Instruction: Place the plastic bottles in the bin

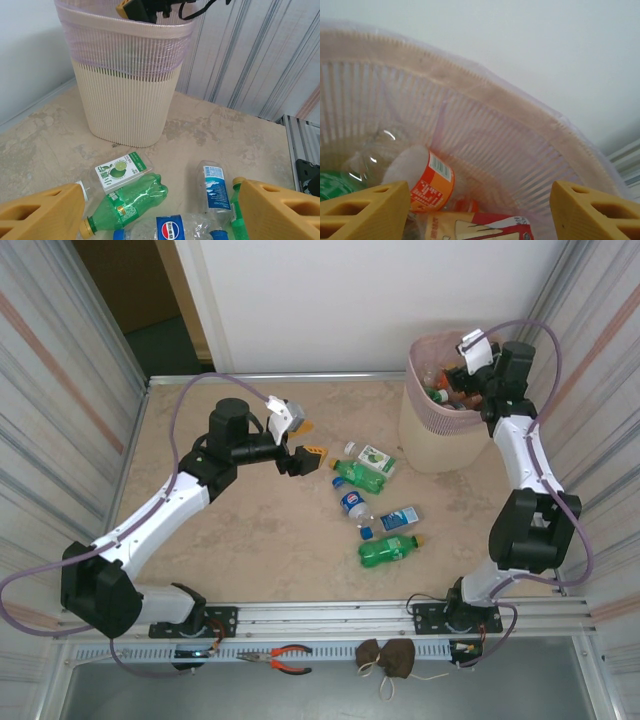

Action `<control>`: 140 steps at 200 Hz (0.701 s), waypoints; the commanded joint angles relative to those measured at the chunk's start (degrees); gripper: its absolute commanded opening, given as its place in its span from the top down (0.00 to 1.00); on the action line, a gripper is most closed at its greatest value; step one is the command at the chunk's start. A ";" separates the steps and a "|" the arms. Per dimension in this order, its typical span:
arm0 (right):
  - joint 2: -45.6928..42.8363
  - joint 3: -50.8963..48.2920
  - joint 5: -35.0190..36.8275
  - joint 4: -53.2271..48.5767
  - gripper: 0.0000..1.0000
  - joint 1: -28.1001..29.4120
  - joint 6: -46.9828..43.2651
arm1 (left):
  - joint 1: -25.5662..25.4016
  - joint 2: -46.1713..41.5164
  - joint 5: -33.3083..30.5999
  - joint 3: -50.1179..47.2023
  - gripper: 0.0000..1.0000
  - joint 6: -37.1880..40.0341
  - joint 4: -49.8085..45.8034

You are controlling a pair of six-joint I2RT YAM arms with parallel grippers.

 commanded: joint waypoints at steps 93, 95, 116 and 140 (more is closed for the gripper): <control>-6.39 8.70 -0.67 -20.11 0.41 0.08 38.59 | -0.45 0.10 -1.85 1.67 0.20 -7.09 -0.51; -6.52 8.61 -0.63 -20.54 0.42 0.20 39.11 | -0.45 0.36 -2.08 1.80 0.21 -7.43 -0.79; -9.00 7.93 0.61 -25.57 0.43 1.43 43.96 | -0.43 2.40 -3.71 3.51 0.21 -10.28 -4.01; -12.76 5.88 1.67 -29.30 0.43 4.18 45.73 | -0.44 4.79 -5.69 5.93 0.21 -15.38 -8.22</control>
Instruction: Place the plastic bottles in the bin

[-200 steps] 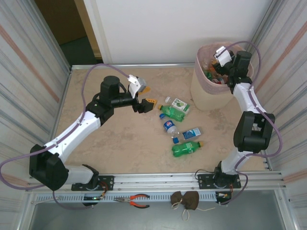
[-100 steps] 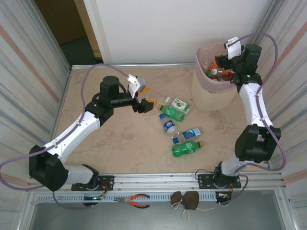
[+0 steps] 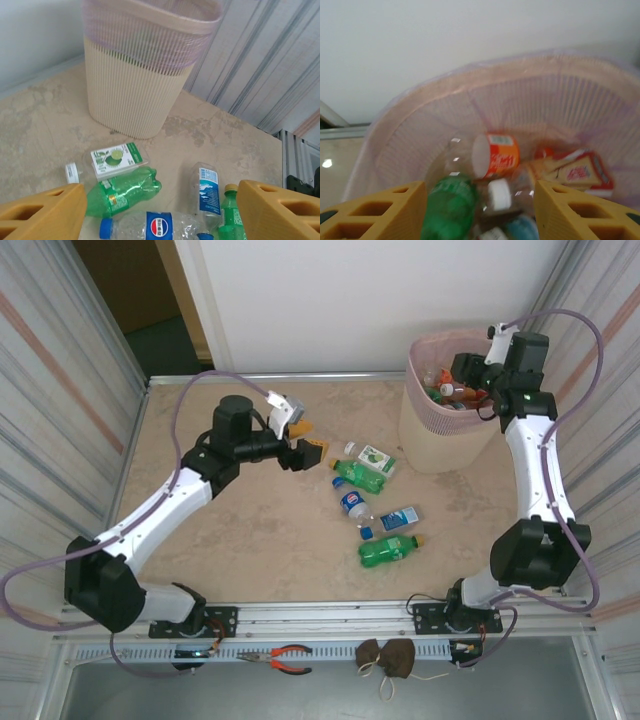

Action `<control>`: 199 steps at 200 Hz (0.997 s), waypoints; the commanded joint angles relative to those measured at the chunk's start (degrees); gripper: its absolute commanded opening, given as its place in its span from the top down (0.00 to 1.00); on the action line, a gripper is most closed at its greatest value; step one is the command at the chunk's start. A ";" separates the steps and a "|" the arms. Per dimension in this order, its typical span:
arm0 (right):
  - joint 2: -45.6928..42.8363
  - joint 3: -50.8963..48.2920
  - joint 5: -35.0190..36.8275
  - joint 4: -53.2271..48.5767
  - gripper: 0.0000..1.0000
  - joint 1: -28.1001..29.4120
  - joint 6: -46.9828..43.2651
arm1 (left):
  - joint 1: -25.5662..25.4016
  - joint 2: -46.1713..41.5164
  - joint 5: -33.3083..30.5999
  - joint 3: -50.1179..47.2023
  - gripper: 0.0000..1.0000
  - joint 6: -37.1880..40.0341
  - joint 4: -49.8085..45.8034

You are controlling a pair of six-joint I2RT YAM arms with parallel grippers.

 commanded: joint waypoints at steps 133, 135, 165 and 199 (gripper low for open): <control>-19.52 -11.30 6.44 -14.48 0.42 10.20 5.32 | -2.00 17.05 -18.53 3.37 0.32 -51.39 -19.26; -19.54 -11.31 6.43 -14.57 0.42 10.14 5.29 | -2.25 17.19 -18.78 3.48 0.32 -51.72 -19.24; -20.48 -11.75 6.27 -15.12 0.42 9.59 4.89 | -4.45 21.15 -21.63 6.44 0.35 -55.84 -21.80; -21.53 -12.60 5.63 -15.04 0.42 8.45 4.52 | -6.09 26.43 -20.99 10.67 0.40 -59.11 -23.60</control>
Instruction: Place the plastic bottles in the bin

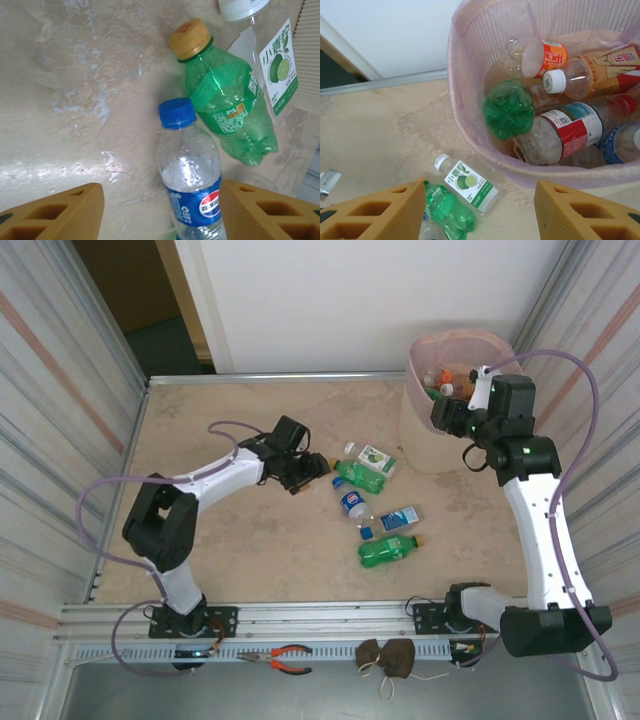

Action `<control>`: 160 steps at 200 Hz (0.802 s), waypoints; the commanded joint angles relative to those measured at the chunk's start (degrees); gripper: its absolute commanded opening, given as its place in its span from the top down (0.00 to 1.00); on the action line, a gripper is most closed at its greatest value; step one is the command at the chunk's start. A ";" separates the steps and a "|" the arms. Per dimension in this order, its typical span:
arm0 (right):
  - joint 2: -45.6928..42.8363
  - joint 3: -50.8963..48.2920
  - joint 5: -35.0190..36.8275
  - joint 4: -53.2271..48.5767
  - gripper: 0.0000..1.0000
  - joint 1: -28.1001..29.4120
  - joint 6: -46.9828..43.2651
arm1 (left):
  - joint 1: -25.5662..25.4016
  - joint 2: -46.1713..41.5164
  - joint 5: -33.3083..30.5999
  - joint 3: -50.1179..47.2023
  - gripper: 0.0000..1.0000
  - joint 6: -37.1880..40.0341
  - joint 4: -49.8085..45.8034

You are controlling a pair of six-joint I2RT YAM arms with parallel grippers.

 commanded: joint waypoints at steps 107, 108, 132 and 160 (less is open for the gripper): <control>-2.99 -1.32 -3.09 -0.44 0.42 -4.93 -1.22 | -3.40 15.93 1.75 13.29 0.47 -8.52 -3.63; -3.01 -1.26 -3.10 -0.42 0.42 -4.90 -1.22 | -3.36 16.01 1.80 13.31 0.48 -8.56 -3.60; -2.98 -1.59 -3.76 -0.15 0.42 -4.97 -1.14 | -3.48 17.11 2.20 13.84 0.49 -8.84 -3.21; -3.10 -2.62 -4.33 0.28 0.42 -4.91 -0.70 | -3.49 18.10 2.51 14.27 0.50 -9.32 -3.21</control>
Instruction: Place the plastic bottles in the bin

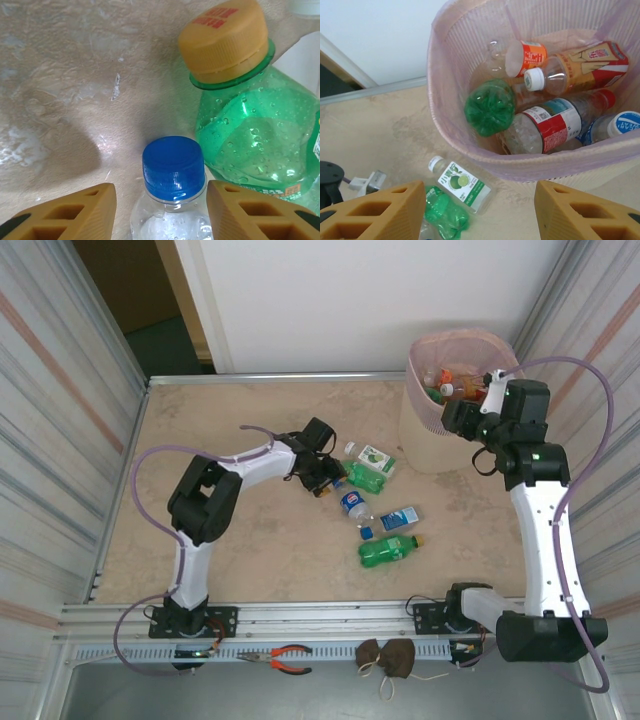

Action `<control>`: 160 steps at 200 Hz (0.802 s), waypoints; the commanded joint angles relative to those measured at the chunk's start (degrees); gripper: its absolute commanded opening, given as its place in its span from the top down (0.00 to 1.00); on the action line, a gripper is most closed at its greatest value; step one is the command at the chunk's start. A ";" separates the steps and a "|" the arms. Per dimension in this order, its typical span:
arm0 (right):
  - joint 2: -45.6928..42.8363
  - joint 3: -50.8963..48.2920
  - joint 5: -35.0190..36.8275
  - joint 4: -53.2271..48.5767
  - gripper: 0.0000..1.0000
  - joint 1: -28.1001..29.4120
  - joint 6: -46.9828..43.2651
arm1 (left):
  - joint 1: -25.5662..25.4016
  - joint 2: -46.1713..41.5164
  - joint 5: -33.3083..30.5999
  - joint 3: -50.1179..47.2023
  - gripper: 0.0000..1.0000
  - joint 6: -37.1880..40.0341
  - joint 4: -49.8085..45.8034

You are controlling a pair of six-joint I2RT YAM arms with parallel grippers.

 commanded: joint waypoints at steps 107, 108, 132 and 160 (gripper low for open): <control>-1.91 -2.28 -1.49 1.17 0.42 0.23 -0.64 | -0.39 3.78 1.23 1.78 0.62 -2.36 -0.29; -1.91 -2.28 -1.46 1.17 0.42 0.25 -0.66 | -0.39 3.67 1.22 1.79 0.62 -2.44 -0.30; -2.09 -2.29 -1.17 1.23 0.42 0.63 -0.67 | -0.10 1.96 -0.39 0.64 0.65 -2.25 -0.04; -2.35 -2.04 -0.80 1.43 0.43 1.07 -0.68 | 0.75 -2.35 -3.08 -0.55 0.68 -0.39 -0.04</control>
